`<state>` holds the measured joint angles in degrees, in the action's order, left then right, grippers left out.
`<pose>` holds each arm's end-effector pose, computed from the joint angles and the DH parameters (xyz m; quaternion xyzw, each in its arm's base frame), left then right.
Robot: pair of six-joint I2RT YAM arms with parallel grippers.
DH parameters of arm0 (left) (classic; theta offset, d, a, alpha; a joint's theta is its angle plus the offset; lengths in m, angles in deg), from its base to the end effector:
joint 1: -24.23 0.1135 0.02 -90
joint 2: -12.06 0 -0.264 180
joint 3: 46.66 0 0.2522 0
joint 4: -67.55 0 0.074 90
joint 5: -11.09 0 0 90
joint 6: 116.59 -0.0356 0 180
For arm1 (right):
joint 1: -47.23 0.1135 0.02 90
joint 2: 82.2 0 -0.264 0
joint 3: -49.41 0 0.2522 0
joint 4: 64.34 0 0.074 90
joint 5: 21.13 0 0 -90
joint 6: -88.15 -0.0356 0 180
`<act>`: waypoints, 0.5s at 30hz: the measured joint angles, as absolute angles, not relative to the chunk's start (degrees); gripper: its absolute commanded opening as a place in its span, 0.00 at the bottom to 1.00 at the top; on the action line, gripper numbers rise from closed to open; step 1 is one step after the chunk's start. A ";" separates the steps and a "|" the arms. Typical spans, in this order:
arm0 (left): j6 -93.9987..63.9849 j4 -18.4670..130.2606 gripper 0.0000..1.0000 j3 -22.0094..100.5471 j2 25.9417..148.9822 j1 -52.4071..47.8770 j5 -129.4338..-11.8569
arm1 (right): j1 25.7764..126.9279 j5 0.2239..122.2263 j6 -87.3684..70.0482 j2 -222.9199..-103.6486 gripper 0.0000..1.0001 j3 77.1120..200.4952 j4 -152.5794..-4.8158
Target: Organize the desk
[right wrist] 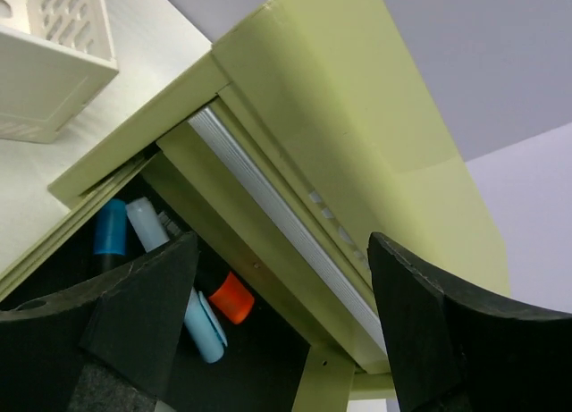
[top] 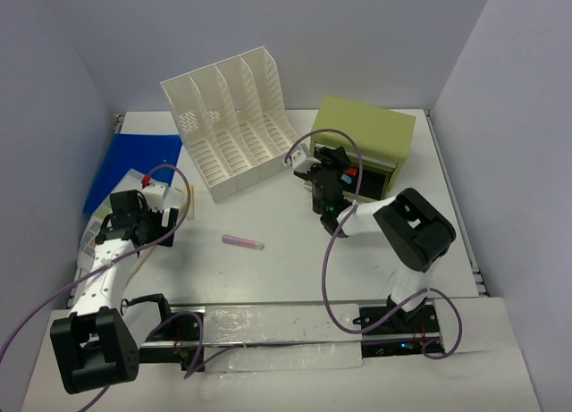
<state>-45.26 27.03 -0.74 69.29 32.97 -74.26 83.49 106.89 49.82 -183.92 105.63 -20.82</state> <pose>0.1903 0.0263 0.2000 0.0949 0.9396 0.0402 0.3265 0.2971 0.1907 0.1886 -0.3092 0.6465 -0.3202 0.6196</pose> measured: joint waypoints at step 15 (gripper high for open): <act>-44.95 23.86 0.98 8.08 75.82 32.97 -70.48 | 98.61 81.40 16.62 -172.39 0.87 123.96 -67.19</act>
<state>-44.95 23.86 8.08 75.82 32.97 -70.48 98.61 81.40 16.62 -172.39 123.96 -67.19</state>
